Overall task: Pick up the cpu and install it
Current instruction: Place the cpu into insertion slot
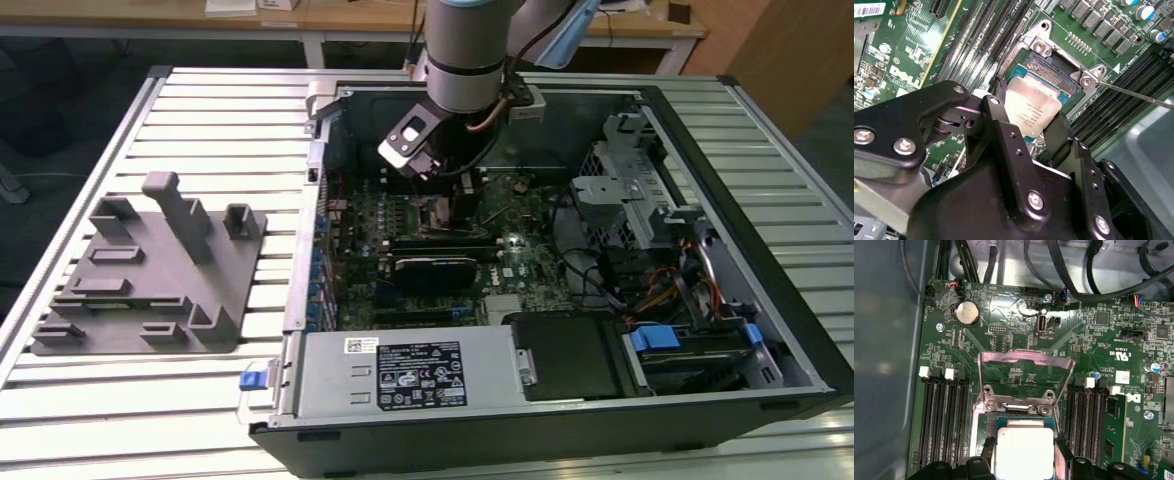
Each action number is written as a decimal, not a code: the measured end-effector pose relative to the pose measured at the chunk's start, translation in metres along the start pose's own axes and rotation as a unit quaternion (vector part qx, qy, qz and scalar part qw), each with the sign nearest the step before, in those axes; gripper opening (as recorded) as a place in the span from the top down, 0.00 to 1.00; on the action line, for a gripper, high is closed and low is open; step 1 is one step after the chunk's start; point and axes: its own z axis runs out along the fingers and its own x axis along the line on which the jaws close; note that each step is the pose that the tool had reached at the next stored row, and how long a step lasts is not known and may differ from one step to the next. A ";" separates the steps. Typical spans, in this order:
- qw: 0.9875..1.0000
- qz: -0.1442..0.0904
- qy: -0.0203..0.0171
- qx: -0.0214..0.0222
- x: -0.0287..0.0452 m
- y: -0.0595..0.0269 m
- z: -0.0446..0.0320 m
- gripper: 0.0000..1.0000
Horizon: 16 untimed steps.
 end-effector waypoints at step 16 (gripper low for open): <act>1.000 0.027 -0.001 0.001 0.0011 -0.0027 0.0042 0.46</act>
